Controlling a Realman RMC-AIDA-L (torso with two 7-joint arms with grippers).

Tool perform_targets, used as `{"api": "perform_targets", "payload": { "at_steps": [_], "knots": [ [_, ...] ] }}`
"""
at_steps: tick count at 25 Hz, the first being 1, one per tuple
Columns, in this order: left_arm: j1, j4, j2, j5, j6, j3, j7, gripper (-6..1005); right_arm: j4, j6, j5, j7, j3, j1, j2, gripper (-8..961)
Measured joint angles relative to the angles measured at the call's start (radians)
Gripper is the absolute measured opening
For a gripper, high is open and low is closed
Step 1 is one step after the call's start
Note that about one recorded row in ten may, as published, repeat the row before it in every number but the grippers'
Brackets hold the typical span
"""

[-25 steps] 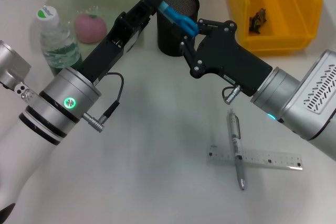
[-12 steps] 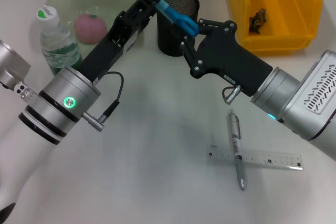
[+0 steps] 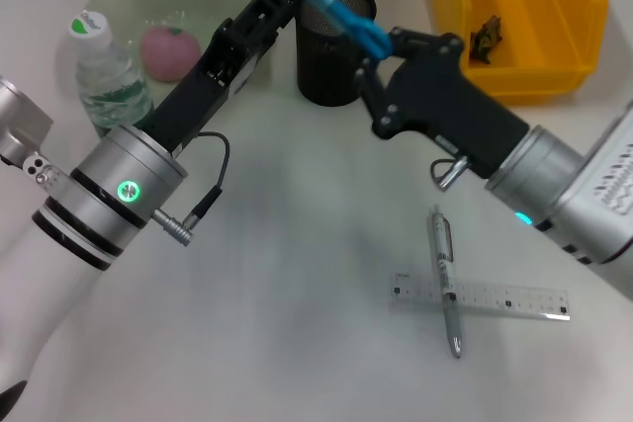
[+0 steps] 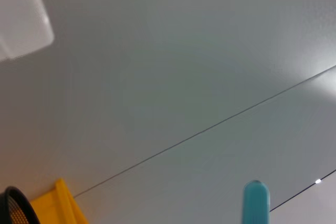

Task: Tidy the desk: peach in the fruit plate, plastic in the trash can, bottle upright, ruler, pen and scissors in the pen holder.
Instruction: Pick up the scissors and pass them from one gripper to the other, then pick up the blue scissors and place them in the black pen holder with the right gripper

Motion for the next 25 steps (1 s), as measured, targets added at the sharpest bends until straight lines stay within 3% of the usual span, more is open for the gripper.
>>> {"api": "perform_targets", "payload": {
  "at_steps": [6, 11, 12, 15, 18, 19, 20, 25],
  "knots": [
    [-0.010, -0.051, 0.005, 0.019, 0.049, -0.001, 0.085, 588, -0.160, -0.080, -0.018, 0.309, 0.004, -0.048, -0.008, 128],
    [-0.021, -0.115, 0.008, 0.059, 0.158, -0.001, 0.225, 587, -0.409, -0.137, -0.085, 0.715, -0.042, -0.078, -0.011, 130],
    [-0.022, -0.121, 0.009, 0.073, 0.171, -0.002, 0.253, 588, -0.517, -0.153, -0.092, 0.860, -0.084, -0.089, -0.015, 131],
    [-0.026, -0.146, 0.013, 0.139, 0.202, -0.015, 0.348, 587, -0.609, -0.159, -0.095, 0.988, -0.127, -0.097, -0.023, 132],
    [-0.033, -0.190, 0.013, 0.197, 0.219, -0.047, 0.417, 585, -0.729, -0.163, -0.097, 1.164, -0.186, -0.103, -0.052, 134],
    [-0.033, -0.200, 0.013, 0.207, 0.222, -0.051, 0.431, 585, -0.791, -0.165, -0.097, 1.279, -0.227, -0.103, -0.081, 134],
    [-0.033, -0.214, 0.013, 0.215, 0.226, -0.056, 0.444, 585, -0.791, -0.165, -0.097, 1.279, -0.227, -0.103, -0.081, 135],
    [-0.028, -0.257, 0.016, 0.262, 0.246, -0.059, 0.522, 582, -0.923, -0.158, -0.128, 1.545, -0.331, -0.082, -0.153, 138]
  ]
}}
